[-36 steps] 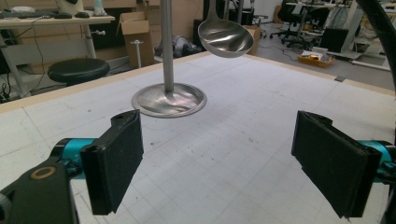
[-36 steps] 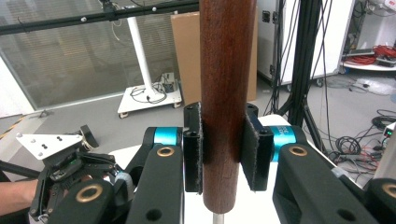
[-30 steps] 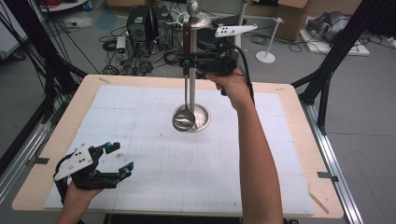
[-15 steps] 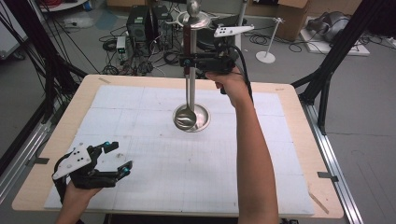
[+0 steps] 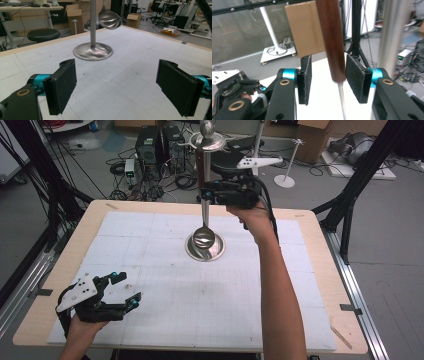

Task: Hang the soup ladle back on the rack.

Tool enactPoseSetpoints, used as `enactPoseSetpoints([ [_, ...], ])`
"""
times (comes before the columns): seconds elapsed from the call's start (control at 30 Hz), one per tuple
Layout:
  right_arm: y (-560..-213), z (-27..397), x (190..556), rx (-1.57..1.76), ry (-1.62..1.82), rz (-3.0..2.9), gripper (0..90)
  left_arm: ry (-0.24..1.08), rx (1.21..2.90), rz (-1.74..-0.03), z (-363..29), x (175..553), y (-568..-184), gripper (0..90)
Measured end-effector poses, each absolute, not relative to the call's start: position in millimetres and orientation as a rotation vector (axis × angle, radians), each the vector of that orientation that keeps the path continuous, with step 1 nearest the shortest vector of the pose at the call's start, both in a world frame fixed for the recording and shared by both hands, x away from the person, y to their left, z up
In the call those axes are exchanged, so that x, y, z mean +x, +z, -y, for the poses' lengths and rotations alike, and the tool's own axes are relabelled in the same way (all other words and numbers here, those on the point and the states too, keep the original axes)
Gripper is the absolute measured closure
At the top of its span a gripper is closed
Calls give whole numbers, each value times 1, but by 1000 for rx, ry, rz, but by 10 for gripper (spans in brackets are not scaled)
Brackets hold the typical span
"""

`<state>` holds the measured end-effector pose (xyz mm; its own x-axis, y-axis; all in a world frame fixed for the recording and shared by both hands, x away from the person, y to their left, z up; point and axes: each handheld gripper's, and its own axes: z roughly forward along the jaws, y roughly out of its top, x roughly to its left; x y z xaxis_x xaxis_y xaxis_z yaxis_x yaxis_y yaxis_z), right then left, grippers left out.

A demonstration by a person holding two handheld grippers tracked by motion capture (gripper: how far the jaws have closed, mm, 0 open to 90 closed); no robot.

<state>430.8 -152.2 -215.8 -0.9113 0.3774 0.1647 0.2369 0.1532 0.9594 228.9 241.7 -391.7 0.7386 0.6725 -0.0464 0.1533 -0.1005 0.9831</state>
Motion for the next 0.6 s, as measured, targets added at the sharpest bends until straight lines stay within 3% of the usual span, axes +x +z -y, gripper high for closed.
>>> enactPoseSetpoints([
  [0.23, -236, 193, 395, 718, 1776, -2147, 344, 488, 1635, -693, -243, 232, -395, 172],
  [0.33, -247, 208, 377, 751, 1704, -2109, 302, 477, 1624, -713, -244, 235, -397, 170],
  [0.43, -257, 219, 360, 803, 1620, -2068, 173, 473, 1616, -726, -244, 237, -398, 170],
  [0.6, -284, 239, 328, 877, 1496, -2014, 159, 474, 1612, -733, -243, 238, -399, 168],
])
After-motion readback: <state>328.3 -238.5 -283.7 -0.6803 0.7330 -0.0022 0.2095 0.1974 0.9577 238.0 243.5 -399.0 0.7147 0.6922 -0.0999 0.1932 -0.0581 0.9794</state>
